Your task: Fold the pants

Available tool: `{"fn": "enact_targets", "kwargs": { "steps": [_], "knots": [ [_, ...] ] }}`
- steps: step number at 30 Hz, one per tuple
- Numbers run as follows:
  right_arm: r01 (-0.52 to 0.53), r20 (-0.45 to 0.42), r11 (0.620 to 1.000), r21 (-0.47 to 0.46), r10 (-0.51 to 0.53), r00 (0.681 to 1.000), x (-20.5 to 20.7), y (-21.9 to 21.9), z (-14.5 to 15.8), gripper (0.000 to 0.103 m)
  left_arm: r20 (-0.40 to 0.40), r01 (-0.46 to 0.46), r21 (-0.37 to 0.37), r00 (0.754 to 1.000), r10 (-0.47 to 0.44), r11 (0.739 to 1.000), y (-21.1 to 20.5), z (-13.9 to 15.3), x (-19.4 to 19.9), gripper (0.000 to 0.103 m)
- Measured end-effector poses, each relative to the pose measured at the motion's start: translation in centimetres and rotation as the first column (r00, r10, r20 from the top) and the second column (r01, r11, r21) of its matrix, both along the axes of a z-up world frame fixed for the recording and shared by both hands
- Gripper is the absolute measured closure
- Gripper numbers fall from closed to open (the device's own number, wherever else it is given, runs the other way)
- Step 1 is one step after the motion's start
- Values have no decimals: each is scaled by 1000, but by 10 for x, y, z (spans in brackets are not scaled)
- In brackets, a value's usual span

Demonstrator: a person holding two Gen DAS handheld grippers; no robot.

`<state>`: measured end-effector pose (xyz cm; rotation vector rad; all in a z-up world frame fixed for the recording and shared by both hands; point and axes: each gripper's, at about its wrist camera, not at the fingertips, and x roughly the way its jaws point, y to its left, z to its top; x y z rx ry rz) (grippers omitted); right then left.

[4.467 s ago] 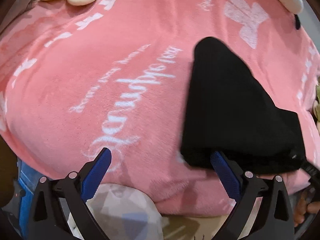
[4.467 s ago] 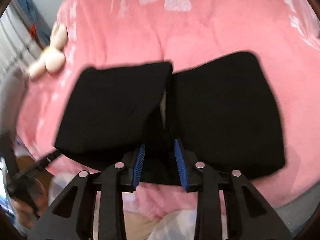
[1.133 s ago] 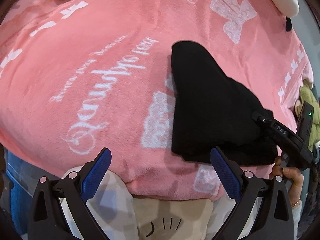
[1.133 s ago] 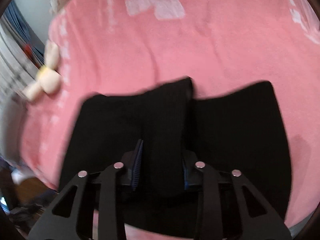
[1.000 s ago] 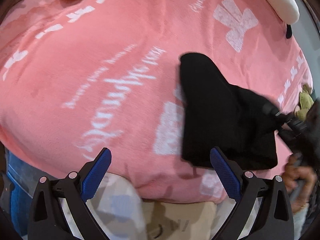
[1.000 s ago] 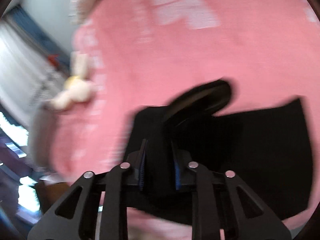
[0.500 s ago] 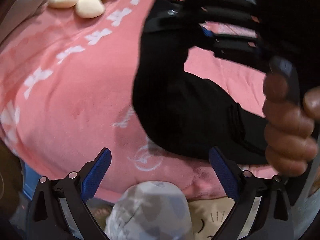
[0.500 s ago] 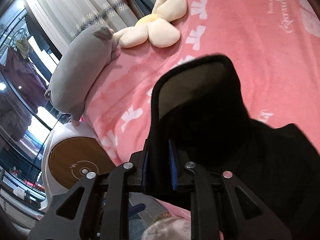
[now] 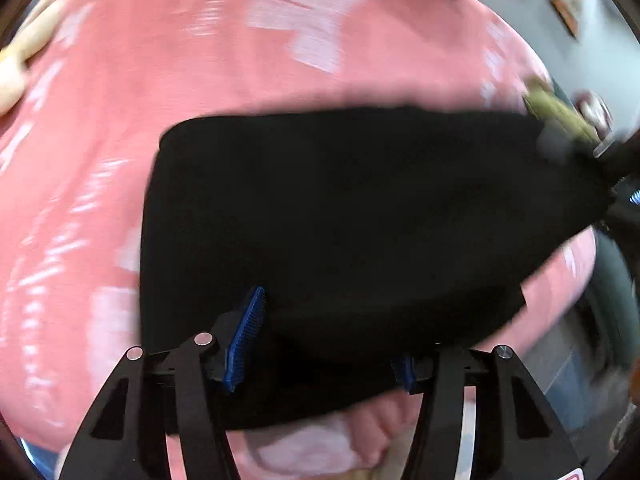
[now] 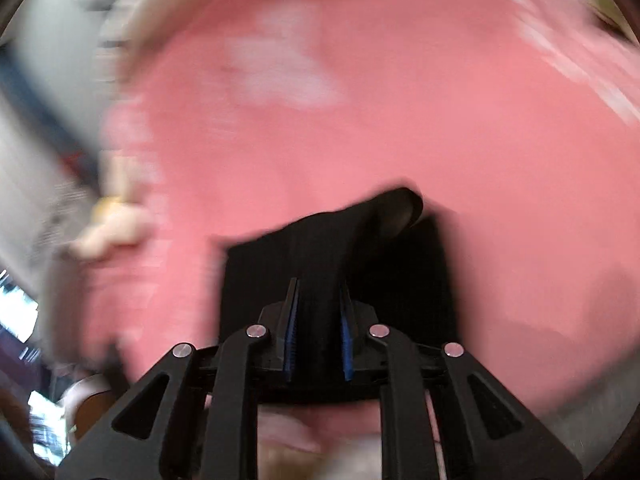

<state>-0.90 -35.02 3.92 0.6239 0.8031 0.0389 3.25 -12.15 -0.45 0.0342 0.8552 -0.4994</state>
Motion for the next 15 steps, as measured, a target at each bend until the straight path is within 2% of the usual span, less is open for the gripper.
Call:
{"fn": "enact_targets", "kwargs": {
  "steps": [1, 2, 3, 5, 8, 10, 11, 13, 15],
  "knots": [
    [12, -52, 1000, 7, -11, 999, -2, -10, -25, 87, -2, 21, 25, 1000, -21, 999, -9, -6, -4, 49],
    [11, -62, 998, 60, -7, 998, -5, -16, -45, 86, 9, 36, 85, 999, -37, 996, -26, -17, -12, 49],
    [8, -22, 992, 124, -6, 1000, -10, -21, -54, 84, 55, 19, 135, 998, -27, 991, -33, -19, -18, 49],
    [-10, 13, 992, 128, 9, 1000, -10, -24, -50, 80, 95, 9, 194, 995, -28, 981, -43, -19, -23, 49],
    [-26, 39, 999, 41, 25, 999, -1, -21, -32, 69, 52, 10, 194, 998, -21, 981, -42, -14, -14, 48],
    [-19, 69, 999, -32, 21, 997, 8, -22, -17, 48, 20, 7, 181, 1000, -11, 983, -37, -5, -11, 43],
    [-18, 83, 999, -42, 22, 996, 10, -24, -12, 48, 5, 7, 166, 1000, -8, 986, -35, -2, -11, 37],
    [-48, 100, 998, -35, 51, 994, 25, -28, -8, 48, -16, 0, 127, 1000, 3, 992, -31, 6, -16, 32],
    [-78, 81, 996, -44, 82, 993, 49, -29, -11, 48, -50, -9, 102, 999, 14, 995, -29, 12, -20, 25]
  ]
}}
